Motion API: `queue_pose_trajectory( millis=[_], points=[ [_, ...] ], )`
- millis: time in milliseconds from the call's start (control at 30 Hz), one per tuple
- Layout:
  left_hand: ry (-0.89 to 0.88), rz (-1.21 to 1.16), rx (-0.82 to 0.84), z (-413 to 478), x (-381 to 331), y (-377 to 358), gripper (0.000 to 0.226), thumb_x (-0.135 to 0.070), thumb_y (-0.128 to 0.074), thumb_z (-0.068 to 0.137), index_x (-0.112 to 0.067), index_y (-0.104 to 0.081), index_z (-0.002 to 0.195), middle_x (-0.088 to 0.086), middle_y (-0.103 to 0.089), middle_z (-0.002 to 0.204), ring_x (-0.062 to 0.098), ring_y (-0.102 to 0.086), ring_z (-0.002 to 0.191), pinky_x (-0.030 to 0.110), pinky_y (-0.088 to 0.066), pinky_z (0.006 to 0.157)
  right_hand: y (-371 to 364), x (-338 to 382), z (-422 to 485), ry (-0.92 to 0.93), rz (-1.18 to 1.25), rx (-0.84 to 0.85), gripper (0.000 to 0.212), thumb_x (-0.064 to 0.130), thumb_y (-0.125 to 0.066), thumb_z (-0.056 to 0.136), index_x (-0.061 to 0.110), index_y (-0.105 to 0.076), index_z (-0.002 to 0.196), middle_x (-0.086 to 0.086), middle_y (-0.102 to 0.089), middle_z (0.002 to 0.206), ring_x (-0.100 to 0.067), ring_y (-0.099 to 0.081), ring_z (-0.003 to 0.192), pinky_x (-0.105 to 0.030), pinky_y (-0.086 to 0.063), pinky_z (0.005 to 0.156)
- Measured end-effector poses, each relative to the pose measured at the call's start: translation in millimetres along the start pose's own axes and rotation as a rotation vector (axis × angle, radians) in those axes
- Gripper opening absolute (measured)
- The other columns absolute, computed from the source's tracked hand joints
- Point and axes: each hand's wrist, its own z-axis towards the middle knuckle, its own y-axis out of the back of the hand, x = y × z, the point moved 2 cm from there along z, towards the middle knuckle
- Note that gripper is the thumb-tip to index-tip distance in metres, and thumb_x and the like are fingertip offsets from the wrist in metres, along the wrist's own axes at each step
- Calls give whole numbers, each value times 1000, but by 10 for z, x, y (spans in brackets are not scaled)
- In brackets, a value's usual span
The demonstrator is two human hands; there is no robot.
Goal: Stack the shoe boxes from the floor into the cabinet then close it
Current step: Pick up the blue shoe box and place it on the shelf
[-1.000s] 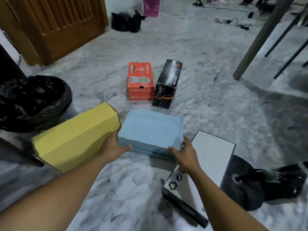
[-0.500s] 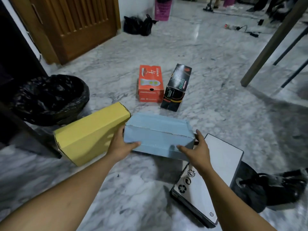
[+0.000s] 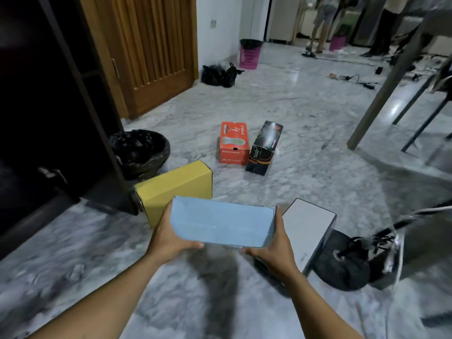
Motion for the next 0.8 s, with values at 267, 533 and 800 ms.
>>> queue_pose_trajectory(
  millis=[267,533,800],
  points=[
    [227,139,-246,-661,178,302,117,-70,-89,30,-34,-51,135,-14,-60,113,16,-58,104,33,-51,77,-186,-34,-200,-69,-9,23,101,36,-99,50,46,-46,136,31,-63,117,14,-59,106,-12,-51,83],
    [355,145,-198,-732,722,255,83,-57,-91,55,-22,-61,124,-10,-71,102,12,-69,90,36,-59,77,-400,-635,-329,-260,41,29,61,34,-90,69,32,-61,123,8,-74,110,-6,-72,94,-30,-61,77],
    [260,173,-225,-471,989,50,78,-12,-75,87,-23,-37,154,-3,-61,132,19,-63,113,39,-55,95,-489,-1050,-185,-208,-107,2,77,12,-75,85,27,-37,150,6,-61,127,-11,-64,108,-5,-48,78]
  ],
)
